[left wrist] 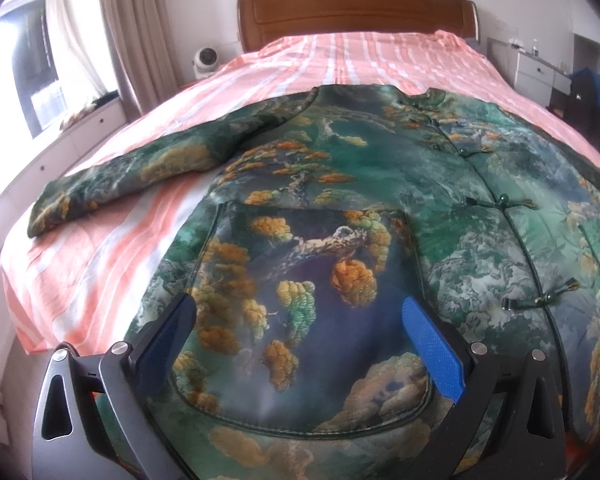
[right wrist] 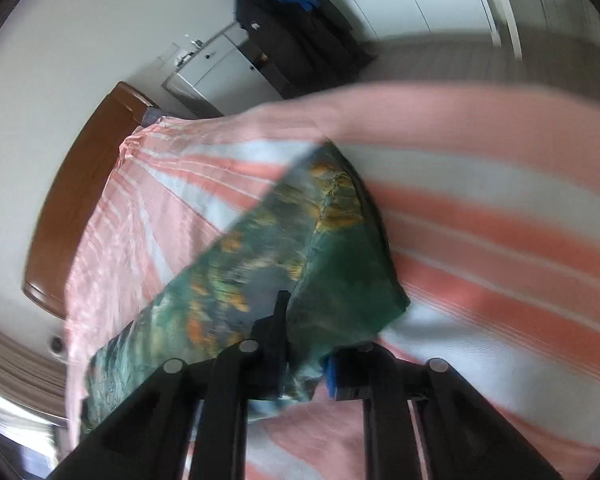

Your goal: Fold large clothes

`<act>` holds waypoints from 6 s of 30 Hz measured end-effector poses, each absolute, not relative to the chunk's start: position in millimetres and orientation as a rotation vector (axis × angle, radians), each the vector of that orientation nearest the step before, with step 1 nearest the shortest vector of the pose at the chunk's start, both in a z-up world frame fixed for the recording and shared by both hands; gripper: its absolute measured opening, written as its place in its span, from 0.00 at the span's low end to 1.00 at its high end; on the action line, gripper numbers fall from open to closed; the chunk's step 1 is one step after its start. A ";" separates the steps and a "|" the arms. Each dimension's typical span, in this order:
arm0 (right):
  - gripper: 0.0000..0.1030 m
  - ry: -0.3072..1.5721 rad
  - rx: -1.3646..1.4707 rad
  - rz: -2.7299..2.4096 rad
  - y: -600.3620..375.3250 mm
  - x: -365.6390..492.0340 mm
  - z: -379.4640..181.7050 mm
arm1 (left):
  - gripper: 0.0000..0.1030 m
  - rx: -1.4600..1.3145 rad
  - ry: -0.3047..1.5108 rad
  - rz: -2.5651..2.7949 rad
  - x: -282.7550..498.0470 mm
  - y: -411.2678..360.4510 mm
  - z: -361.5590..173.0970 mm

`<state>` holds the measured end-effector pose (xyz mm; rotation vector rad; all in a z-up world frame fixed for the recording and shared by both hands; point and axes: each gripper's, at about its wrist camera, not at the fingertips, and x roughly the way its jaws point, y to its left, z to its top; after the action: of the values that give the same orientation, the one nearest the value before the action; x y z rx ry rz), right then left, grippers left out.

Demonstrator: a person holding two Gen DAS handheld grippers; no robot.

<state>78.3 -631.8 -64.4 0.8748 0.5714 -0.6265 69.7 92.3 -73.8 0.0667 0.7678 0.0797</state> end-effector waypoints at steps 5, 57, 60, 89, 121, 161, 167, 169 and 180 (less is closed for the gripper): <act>0.12 0.434 0.640 -0.418 -510.5 118.8 30.2 | 1.00 0.035 0.757 0.055 71.4 92.5 -71.9; 0.85 0.779 0.100 0.428 -112.7 203.5 -5.7 | 1.00 0.016 0.781 0.027 71.3 95.2 -81.7; 0.85 0.761 0.046 0.429 -126.9 168.0 1.1 | 1.00 0.027 0.780 0.029 70.4 94.8 -81.7; 0.86 0.572 -0.046 0.066 -289.1 8.5 -44.5 | 1.00 0.012 0.938 -0.360 110.1 -9.6 8.9; 0.86 0.612 -0.061 0.065 -287.9 14.3 -57.0 | 0.47 -0.230 1.185 -0.281 321.6 -28.1 -75.1; 0.86 0.595 -0.090 0.069 -280.6 11.7 -55.0 | 0.85 0.150 1.003 -0.025 180.6 87.1 -33.7; 0.86 0.598 -0.125 0.077 -271.5 9.9 -58.0 | 0.86 0.116 1.003 0.053 161.1 128.5 -41.1; 0.86 0.597 -0.139 0.079 -269.1 8.9 -58.5 | 0.86 0.111 1.007 0.084 159.3 139.6 -45.0; 0.86 0.597 -0.166 0.084 -260.3 7.2 -60.3 | 0.89 -0.012 1.001 0.175 152.2 191.5 -50.4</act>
<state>7.2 -260.3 -60.3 -0.1662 0.5970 0.0842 152.2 191.5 -50.4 -0.0120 1.0014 0.1748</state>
